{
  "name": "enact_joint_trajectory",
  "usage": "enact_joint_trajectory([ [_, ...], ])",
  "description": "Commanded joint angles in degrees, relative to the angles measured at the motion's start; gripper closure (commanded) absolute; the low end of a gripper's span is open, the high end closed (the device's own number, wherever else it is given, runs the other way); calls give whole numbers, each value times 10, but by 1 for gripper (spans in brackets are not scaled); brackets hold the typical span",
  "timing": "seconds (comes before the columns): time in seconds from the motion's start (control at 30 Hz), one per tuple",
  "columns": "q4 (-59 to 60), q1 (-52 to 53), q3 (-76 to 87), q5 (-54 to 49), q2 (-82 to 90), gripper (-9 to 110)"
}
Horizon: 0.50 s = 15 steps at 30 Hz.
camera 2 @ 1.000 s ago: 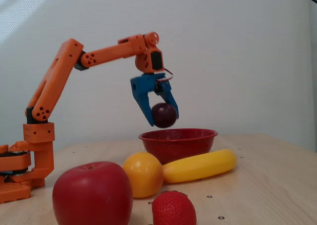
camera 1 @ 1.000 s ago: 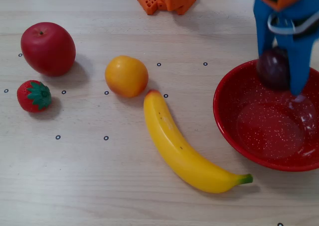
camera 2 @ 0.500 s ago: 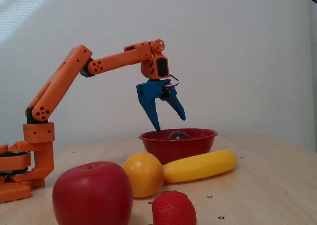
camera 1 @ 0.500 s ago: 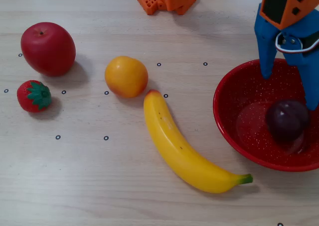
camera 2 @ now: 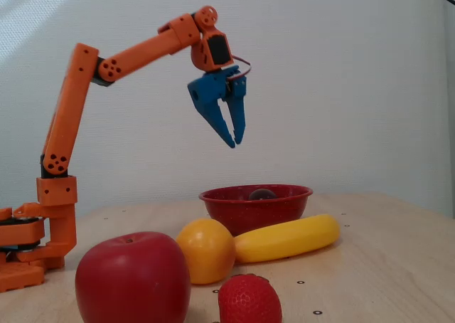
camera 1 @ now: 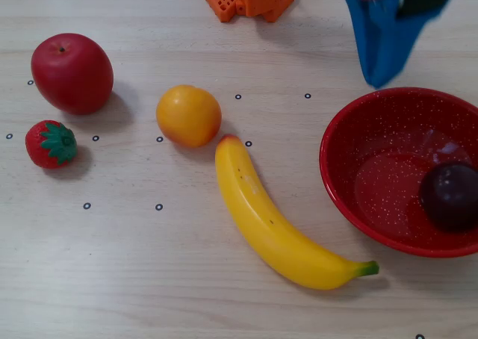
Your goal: Put the plum in the red bowl.
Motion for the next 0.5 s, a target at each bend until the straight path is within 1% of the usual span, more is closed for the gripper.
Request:
enact_joint_trajectory([
  [0.0, 2, -33, 8, -15, 108, 101],
  [0.17, -27, -69, 116, -9, 227, 101],
  [0.47, -142, -151, 432, 15, 504, 101],
])
